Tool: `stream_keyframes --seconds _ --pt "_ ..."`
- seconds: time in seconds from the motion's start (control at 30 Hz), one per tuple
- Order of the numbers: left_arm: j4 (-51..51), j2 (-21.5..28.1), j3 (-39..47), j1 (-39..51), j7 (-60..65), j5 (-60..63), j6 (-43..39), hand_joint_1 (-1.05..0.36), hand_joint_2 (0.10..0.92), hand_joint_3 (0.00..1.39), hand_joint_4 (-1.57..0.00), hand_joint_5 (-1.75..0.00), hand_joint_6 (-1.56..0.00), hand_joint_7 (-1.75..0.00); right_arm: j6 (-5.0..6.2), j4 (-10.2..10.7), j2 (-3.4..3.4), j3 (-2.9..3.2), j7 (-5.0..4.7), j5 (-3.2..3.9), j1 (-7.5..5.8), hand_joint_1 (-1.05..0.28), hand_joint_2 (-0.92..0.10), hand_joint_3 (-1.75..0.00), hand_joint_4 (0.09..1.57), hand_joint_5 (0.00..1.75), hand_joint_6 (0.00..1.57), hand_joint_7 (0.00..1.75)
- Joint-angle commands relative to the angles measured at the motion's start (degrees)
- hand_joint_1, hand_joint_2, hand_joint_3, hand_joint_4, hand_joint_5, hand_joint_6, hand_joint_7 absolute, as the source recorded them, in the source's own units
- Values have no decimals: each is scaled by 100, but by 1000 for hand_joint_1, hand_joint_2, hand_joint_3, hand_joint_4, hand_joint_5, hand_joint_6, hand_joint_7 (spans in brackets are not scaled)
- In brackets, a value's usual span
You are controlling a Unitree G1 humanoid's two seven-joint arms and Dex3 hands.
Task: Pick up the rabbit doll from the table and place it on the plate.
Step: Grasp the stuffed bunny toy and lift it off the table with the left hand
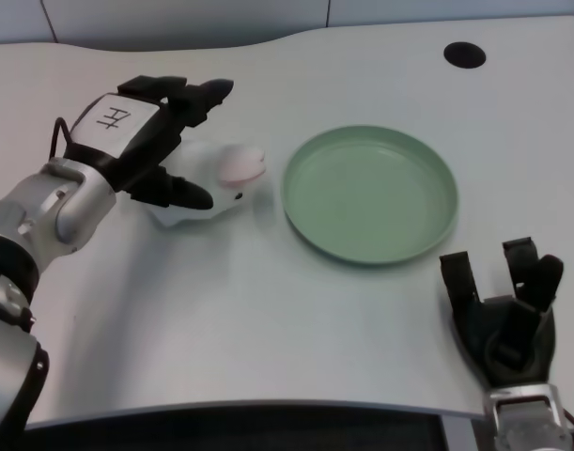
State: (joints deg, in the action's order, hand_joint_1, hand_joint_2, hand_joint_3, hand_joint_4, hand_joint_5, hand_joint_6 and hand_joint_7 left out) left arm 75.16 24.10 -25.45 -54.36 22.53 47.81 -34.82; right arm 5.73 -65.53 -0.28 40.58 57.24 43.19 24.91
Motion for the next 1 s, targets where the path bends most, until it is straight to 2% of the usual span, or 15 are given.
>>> stream_keyframes --seconds 0.03,0.07,0.17,0.27,0.33,0.5,0.6,0.77,0.87,0.97,1.0 --pt "114 -66 -58 -17 -189 -136 174 -1048 918 44 -122 -4 -138 -1 15 30 113 9 108 48 -73 -577 -921 -102 787 1746 624 1717" --pt "117 -72 -61 -11 -208 -155 192 -1048 918 40 -123 -5 -138 -1 15 38 116 9 118 51 -78 -577 -921 -102 787 1746 621 1723" --pt "175 -162 190 85 -657 -563 74 -1014 903 21 -131 -9 -146 -4 43 73 147 20 239 78 -111 -573 -921 -109 781 1746 605 1711" --pt "163 -164 189 98 -768 -695 66 -1007 902 13 -132 -9 -147 -3 47 80 152 20 261 85 -118 -572 -921 -113 780 1746 605 1705" --pt "169 -225 93 148 -667 -648 177 -1029 914 24 -129 -7 -132 -3 102 102 166 16 316 83 -152 -572 -921 -127 775 1746 598 1688" --pt "200 -316 46 239 -585 -690 311 -1033 915 25 -137 -11 -116 -2 167 140 206 13 383 94 -196 -574 -921 -137 771 1746 602 1679" --pt "216 -372 70 283 -639 -751 361 -1017 908 13 -147 -15 -124 -5 157 167 227 -3 443 110 -219 -576 -921 -138 765 1746 595 1676" --pt "219 -394 64 298 -699 -788 392 -1012 912 7 -141 -11 -119 -2 129 189 239 -7 449 126 -229 -576 -921 -143 758 1746 595 1680" --pt "246 -440 -286 282 -513 -447 738 -1041 919 48 -128 -4 -128 -5 214 264 298 -5 410 128 -269 -577 -921 -151 764 1746 575 1733" --pt "255 -450 -413 292 -429 -380 823 -1022 907 40 -160 -20 -152 -14 177 311 317 -10 459 150 -301 -565 -921 -162 761 1746 563 1744" --pt "259 -447 -474 325 -233 -327 814 -1019 907 36 -164 -22 -156 -15 177 343 333 -16 440 153 -319 -564 -921 -165 760 1746 561 1745"
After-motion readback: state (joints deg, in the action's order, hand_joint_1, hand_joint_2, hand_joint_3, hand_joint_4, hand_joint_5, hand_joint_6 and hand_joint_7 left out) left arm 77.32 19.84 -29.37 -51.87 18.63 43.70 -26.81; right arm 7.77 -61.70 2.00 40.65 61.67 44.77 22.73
